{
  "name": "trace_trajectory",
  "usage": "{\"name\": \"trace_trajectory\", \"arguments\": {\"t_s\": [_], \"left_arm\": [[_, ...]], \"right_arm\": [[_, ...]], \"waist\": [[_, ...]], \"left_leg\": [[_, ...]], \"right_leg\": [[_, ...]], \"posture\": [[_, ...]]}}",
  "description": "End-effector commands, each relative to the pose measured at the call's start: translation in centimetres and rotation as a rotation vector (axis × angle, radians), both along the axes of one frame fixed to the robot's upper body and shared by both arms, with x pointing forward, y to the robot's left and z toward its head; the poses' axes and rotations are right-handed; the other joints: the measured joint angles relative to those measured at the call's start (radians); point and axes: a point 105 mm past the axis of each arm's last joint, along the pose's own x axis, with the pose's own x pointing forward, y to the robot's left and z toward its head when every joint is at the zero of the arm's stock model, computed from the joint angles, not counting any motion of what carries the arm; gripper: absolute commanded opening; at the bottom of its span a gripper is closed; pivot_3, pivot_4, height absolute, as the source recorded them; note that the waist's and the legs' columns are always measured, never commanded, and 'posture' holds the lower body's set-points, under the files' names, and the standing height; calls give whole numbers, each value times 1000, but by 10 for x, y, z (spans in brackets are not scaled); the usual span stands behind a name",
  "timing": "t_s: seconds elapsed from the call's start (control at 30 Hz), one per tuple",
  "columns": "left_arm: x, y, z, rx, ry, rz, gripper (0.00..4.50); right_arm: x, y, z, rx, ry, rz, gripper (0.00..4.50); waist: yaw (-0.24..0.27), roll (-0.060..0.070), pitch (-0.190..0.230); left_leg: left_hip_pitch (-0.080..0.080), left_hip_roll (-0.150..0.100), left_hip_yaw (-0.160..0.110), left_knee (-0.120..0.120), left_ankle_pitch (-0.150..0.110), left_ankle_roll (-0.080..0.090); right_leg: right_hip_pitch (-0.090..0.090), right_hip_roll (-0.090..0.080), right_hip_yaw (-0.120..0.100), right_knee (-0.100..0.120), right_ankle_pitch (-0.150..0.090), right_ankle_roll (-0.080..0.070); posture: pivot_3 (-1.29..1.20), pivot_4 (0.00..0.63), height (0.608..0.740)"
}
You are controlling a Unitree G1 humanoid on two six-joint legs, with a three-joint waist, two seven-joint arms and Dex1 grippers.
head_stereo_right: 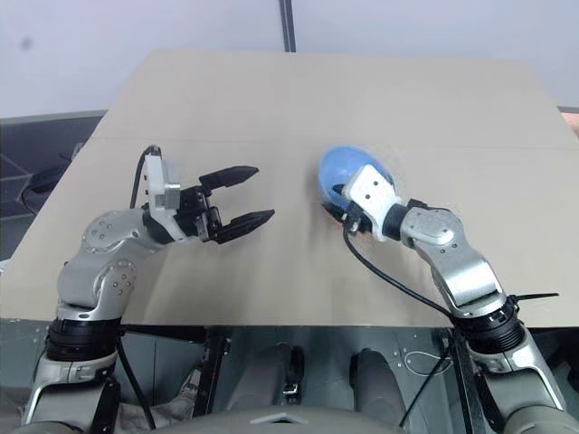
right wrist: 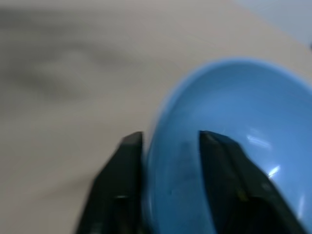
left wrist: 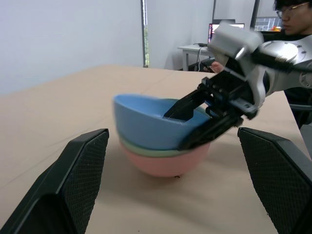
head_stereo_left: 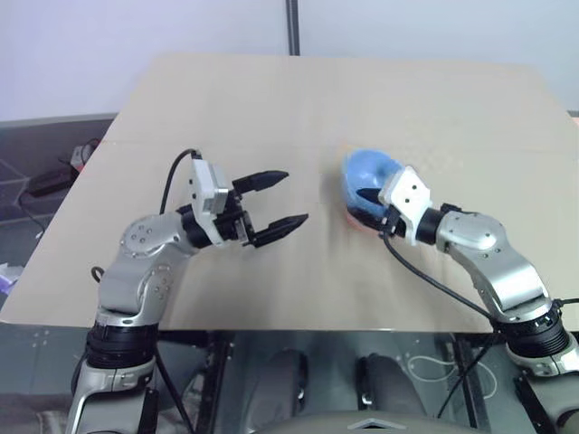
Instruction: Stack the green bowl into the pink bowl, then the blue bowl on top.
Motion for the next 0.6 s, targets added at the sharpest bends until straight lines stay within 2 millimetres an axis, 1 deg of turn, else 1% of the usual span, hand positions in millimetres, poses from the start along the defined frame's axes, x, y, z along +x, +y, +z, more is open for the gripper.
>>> {"name": "trace_trajectory", "arguments": {"t_s": [0.03, 0.13, 0.2, 0.23, 0.3, 0.37, 0.43, 0.47, 0.53, 0.57, 0.6], "left_arm": [[-6, 3, 12, 5, -61, 26, 4500], [-2, 3, 8, 21, -74, 79, 4500], [1, 4, 6, 27, -90, 127, 4500], [6, 7, 8, 3, -108, 174, 4500], [9, 9, 6, -43, -83, 205, 4500], [10, 11, 4, -60, -69, 222, 4500], [6, 12, 2, -56, -53, 186, 4500], [6, 15, 2, -57, -56, 198, 4500], [9, 23, -4, -27, -49, 248, 4500], [8, 25, -5, -26, -37, 247, 4500], [5, 27, -5, -32, -26, 237, 4500]], "right_arm": [[-4, -4, 23, 0, -99, 16, 3793], [-13, -6, 41, 36, -148, 32, 3793], [-23, -6, 58, 118, -169, 61, 3793], [-29, -6, 65, 153, -174, 77, 3793], [-38, -13, 73, 211, -171, 79, 3793], [-41, -22, 74, 248, -157, 50, 3793], [-46, -40, 63, 214, -101, 26, 3793], [-49, -50, 57, 208, -64, 10, 3793], [-54, -76, 51, 235, -14, -47, 3793], [-55, -90, 49, 255, 3, -88, 4314], [-57, -102, 47, 265, 17, -116, 4408]], "waist": [[-3, 0, 0], [-6, 0, 0], [-6, 0, 0], [-6, 0, 0], [0, 0, 0], [2, -1, -1], [4, -1, -1], [4, -1, -1], [4, -1, -1], [2, -1, 0], [0, -1, 0]], "left_leg": [[1, 1, 0, 0, 0, 0], [1, 2, 0, -1, 0, 0], [1, 2, 0, -1, 0, 0], [1, 2, 0, 0, 0, 0], [1, 2, 0, -1, 0, 0], [0, 2, -1, 0, 0, 0], [0, 1, -1, 0, 0, 1], [0, 1, -1, 0, -1, 1], [0, 1, -1, -1, -2, 4], [0, 1, -1, -1, -3, 4], [0, 1, -1, -1, -3, 4]], "right_leg": [[0, 1, 0, 0, 0, 0], [0, 2, 0, 1, 0, 0], [0, 2, 0, 1, 0, 0], [0, 2, 0, 1, 0, 0], [0, 1, 0, 0, 0, 0], [1, 0, -1, 0, 0, 0], [1, 0, -1, 0, 0, 0], [1, -1, -1, 0, 0, 0], [1, -1, -1, 0, 0, 0], [1, -1, -2, -1, 0, 0], [1, -1, -1, 0, 0, 0]], "posture": [[0, 150, 740], [0, 150, 740], [0, 150, 740], [0, 150, 740], [0, 150, 740], [0, 150, 740], [0, 150, 740], [0, 150, 740], [0, 150, 740], [0, 150, 740], [0, 150, 740]]}}
